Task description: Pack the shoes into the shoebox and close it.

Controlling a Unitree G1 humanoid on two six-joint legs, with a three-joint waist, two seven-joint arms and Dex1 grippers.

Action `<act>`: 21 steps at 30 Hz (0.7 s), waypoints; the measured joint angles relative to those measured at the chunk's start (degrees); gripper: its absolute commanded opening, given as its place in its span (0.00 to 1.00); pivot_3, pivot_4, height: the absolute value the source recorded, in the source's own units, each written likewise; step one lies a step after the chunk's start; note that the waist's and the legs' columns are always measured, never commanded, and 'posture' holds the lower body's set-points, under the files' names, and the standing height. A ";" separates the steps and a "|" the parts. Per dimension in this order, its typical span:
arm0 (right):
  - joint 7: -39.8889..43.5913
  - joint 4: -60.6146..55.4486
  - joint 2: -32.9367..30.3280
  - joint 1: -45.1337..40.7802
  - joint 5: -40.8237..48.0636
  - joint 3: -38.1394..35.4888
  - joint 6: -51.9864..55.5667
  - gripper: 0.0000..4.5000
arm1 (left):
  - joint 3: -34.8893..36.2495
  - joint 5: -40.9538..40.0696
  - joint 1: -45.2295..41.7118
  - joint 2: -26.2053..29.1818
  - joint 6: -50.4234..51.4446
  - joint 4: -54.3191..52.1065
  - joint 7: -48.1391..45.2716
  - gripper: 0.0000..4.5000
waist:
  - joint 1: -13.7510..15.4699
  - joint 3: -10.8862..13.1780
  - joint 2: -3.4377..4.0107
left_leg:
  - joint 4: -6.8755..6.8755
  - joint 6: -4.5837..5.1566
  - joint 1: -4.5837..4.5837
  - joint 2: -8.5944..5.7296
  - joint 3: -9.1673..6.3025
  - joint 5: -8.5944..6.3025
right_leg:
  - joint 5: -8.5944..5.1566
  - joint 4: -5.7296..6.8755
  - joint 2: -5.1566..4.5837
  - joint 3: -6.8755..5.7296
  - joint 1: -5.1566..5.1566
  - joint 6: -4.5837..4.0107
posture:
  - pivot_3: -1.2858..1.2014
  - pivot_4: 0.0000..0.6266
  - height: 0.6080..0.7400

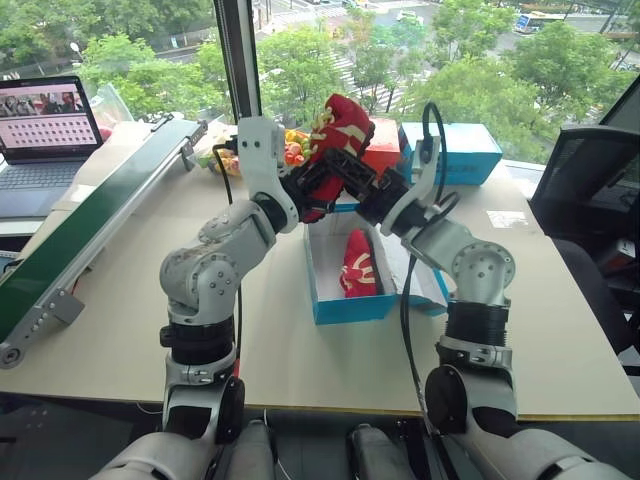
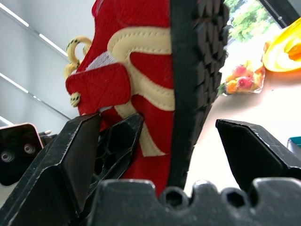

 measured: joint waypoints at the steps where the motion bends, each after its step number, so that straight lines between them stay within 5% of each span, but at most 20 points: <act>1: 0.01 0.00 0.04 -0.07 0.24 0.02 0.00 0.26 | 0.01 0.00 0.00 -0.02 0.00 0.00 0.05 0.05 | 0.00 0.00 0.00 | 0.00 0.00 0.00 0.00 0.00 0.00 | 0.00 0.00 0.00 0.00 0.00 0.00 | 0.52 0.24 0.99; 3: 0.01 -0.01 0.11 -0.22 0.34 0.09 -0.02 0.15 | 0.02 0.01 0.00 -0.03 0.01 0.00 0.15 0.05 | 0.00 0.00 0.00 | 0.00 0.00 0.00 0.00 0.00 0.00 | 0.00 0.00 0.00 0.00 0.00 0.00 | 0.52 0.24 0.99; 10: -0.16 0.20 -0.77 -0.30 -0.51 0.31 -1.75 0.06 | 2.12 -1.46 0.00 0.48 -0.07 -0.33 0.34 0.65 | -0.01 0.00 0.00 | -0.01 0.00 0.00 0.00 -0.01 0.00 | 0.00 -0.02 0.00 -0.01 0.00 0.00 | 0.52 0.24 0.99; 14: -0.13 0.15 -3.57 -0.91 -3.60 3.70 -1.87 0.06 | 0.15 -0.79 0.88 11.02 -0.13 -0.67 -5.36 0.97 | -0.78 0.01 0.03 | -0.06 0.00 0.01 0.00 -0.01 0.00 | 0.00 0.01 0.00 -0.01 -0.06 0.00 | 0.52 0.24 0.99; 17: -1.49 -0.28 -7.95 -2.80 -7.29 5.18 -1.44 0.06 | 0.27 1.37 4.22 23.49 -0.96 0.20 -12.72 0.99 | -1.43 0.03 0.08 | -0.14 -0.01 0.01 0.00 -0.01 0.00 | -0.01 -0.02 0.00 -0.01 -0.09 -0.02 | 0.52 0.24 0.99; 21: -3.49 -1.60 -10.05 -4.72 -8.69 8.08 4.71 0.06 | 1.41 3.66 6.37 31.39 -3.86 3.94 -18.41 0.99 | -1.54 0.03 0.08 | -0.21 0.00 0.01 0.00 -0.01 0.00 | -0.03 -0.04 0.00 -0.01 -0.10 -0.06 | 0.52 0.24 0.99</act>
